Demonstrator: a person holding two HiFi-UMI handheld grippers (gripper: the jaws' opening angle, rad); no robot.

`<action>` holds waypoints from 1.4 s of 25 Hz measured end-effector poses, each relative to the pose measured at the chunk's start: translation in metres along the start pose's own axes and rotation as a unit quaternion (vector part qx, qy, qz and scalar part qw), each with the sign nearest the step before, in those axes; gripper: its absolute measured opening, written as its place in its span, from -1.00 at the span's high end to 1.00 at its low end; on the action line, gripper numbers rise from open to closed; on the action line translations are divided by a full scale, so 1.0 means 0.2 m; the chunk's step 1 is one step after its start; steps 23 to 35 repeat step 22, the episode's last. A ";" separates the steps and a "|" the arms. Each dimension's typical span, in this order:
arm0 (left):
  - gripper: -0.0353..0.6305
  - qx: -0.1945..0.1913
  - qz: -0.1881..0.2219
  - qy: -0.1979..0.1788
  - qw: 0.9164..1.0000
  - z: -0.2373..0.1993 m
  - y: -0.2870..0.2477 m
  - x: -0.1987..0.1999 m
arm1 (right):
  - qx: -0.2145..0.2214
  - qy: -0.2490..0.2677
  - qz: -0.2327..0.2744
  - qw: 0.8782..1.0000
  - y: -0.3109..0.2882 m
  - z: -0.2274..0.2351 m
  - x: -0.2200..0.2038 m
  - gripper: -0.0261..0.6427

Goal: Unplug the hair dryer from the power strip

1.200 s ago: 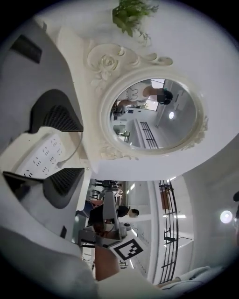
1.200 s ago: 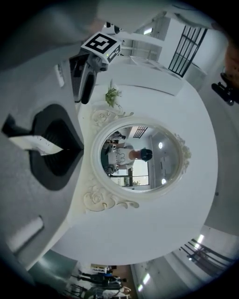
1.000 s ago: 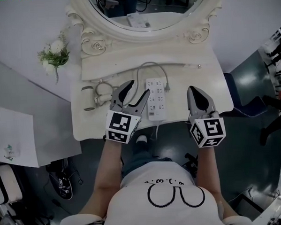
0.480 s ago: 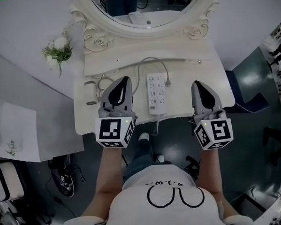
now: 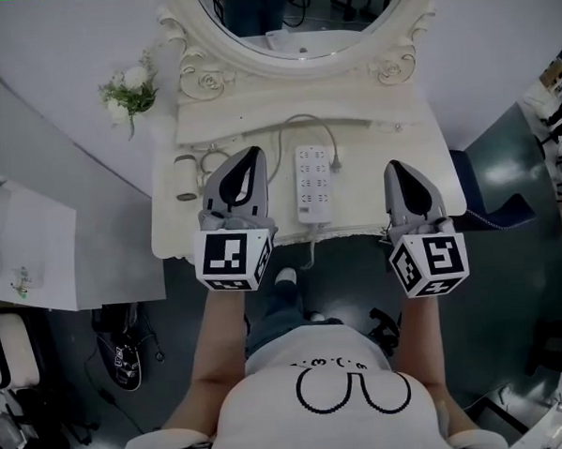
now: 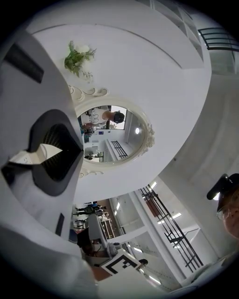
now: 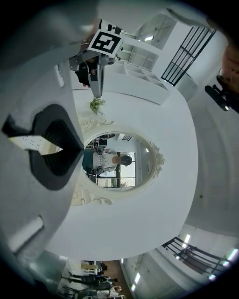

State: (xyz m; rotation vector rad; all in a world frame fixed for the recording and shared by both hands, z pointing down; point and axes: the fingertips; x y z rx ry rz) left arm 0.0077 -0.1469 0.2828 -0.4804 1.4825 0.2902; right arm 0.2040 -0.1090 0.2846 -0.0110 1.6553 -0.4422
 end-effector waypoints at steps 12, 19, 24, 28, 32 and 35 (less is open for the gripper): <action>0.90 -0.001 0.021 -0.032 0.999 0.05 0.09 0.11 | -0.006 0.018 0.021 1.000 0.11 0.01 0.10 0.93; 0.90 -0.006 0.023 -0.039 0.999 0.05 0.12 0.13 | -0.004 0.022 0.017 1.000 0.13 -0.02 0.10 0.93; 0.90 -0.005 0.025 -0.041 0.999 0.04 0.14 0.13 | 0.000 0.025 0.017 1.000 0.14 -0.05 0.09 0.93; 0.90 -0.005 0.025 -0.041 0.999 0.04 0.14 0.13 | 0.000 0.025 0.017 1.000 0.14 -0.05 0.09 0.93; 0.90 -0.005 0.025 -0.041 0.999 0.04 0.14 0.13 | 0.000 0.025 0.017 1.000 0.14 -0.05 0.09 0.93; 0.90 -0.005 0.025 -0.041 0.999 0.04 0.14 0.13 | 0.000 0.025 0.017 1.000 0.14 -0.05 0.09 0.93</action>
Point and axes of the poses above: the fingertips, and each gripper's own axes: y backward along the fingers, z to its right, x out of its top, and after that the axes turned 13 degrees about -z, right-handed
